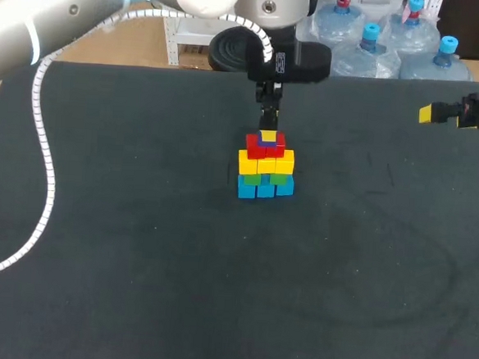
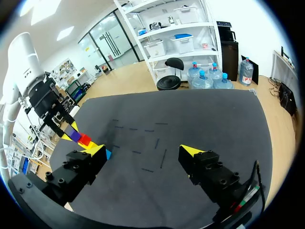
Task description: Place the blue cubes, place green cubes on the blue cubes, place the yellow cubes on the green cubes, then place the red cubes on the yellow cubes, and place purple cube on the red cubes.
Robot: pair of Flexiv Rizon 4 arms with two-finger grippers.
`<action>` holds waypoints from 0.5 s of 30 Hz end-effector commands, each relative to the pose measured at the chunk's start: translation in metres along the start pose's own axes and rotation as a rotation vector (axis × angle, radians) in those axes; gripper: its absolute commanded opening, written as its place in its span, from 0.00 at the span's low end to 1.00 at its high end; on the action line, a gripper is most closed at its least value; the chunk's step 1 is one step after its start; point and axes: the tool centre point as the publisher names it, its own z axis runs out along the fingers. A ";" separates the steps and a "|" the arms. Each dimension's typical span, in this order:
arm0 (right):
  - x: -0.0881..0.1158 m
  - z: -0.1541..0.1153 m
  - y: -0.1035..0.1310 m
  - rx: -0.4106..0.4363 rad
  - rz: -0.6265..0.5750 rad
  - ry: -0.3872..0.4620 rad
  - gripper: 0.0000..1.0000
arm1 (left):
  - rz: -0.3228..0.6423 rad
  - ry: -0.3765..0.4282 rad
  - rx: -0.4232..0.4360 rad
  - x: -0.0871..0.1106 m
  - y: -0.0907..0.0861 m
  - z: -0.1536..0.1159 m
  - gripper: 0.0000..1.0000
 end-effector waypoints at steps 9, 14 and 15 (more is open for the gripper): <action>0.000 -0.001 0.001 0.006 0.001 0.001 1.00 | 0.002 0.019 0.009 -0.001 0.007 -0.001 0.00; 0.000 -0.001 0.001 0.006 0.001 0.001 1.00 | -0.003 0.023 0.012 0.000 0.007 -0.001 0.00; 0.000 -0.001 0.001 0.006 0.001 0.001 1.00 | -0.004 0.023 0.012 0.001 0.008 0.000 0.00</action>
